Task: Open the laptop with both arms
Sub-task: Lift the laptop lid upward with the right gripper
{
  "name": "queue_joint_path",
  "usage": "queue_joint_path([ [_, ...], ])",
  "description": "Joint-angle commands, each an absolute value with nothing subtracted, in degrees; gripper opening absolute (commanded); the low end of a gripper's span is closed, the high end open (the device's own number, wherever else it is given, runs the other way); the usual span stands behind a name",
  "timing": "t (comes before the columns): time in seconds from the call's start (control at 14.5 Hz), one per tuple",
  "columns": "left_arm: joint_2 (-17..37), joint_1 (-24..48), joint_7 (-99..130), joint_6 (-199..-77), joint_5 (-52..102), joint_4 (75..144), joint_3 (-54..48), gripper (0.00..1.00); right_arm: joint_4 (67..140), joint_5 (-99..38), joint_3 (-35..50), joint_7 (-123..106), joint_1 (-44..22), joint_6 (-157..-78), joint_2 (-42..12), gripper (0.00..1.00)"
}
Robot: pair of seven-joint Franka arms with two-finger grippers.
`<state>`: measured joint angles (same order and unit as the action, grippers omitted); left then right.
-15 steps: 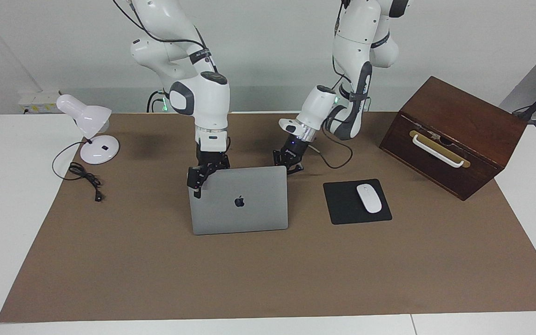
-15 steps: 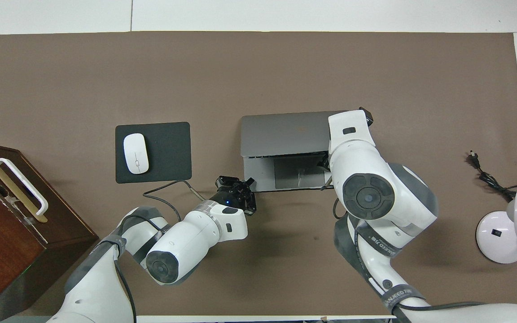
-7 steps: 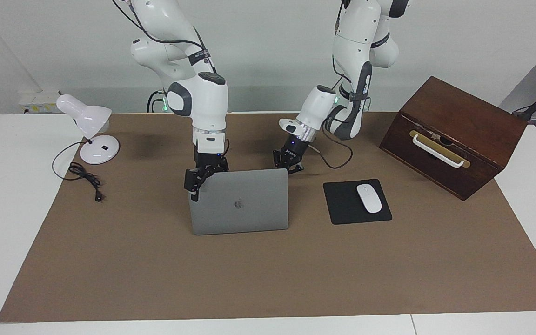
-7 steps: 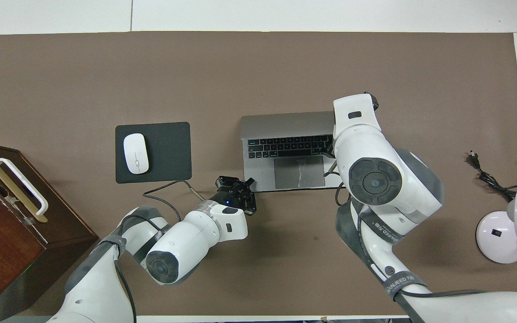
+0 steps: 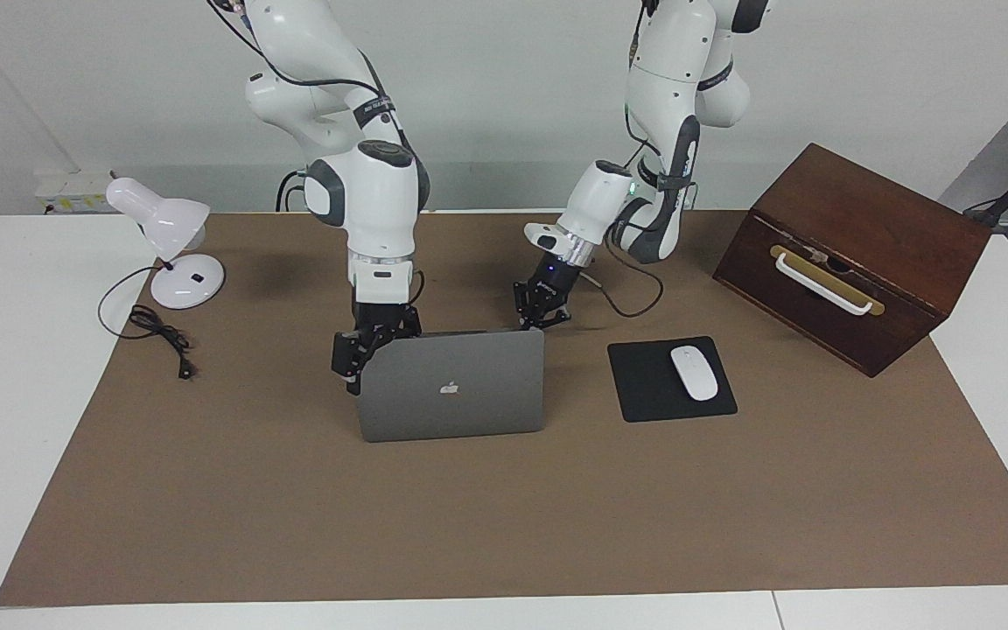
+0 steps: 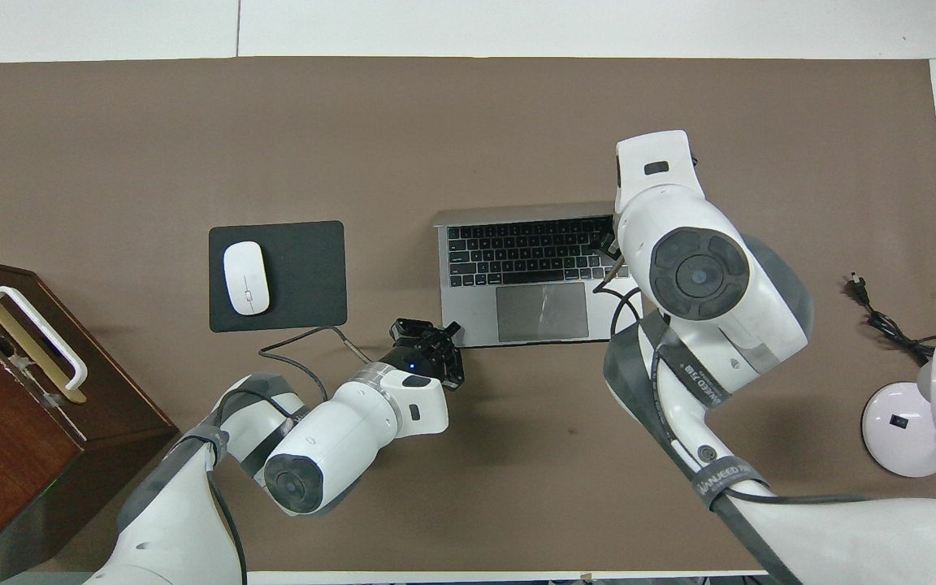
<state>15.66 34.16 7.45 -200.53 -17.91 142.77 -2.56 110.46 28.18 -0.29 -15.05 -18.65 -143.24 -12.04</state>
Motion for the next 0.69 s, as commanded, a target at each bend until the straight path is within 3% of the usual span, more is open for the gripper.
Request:
queue_joint_path([
  [0.0,19.25,33.66,7.21,-200.92,-17.93,140.98,-2.46,0.0,105.83,26.63,-0.09,-17.67,-16.53,-142.38,-16.61,1.0],
  [0.62,19.25,33.66,7.21,-200.92,-17.93,140.98,-2.46,0.0,98.53,20.13,-0.09,-23.82,-13.36,-139.66,-20.13,1.0],
])
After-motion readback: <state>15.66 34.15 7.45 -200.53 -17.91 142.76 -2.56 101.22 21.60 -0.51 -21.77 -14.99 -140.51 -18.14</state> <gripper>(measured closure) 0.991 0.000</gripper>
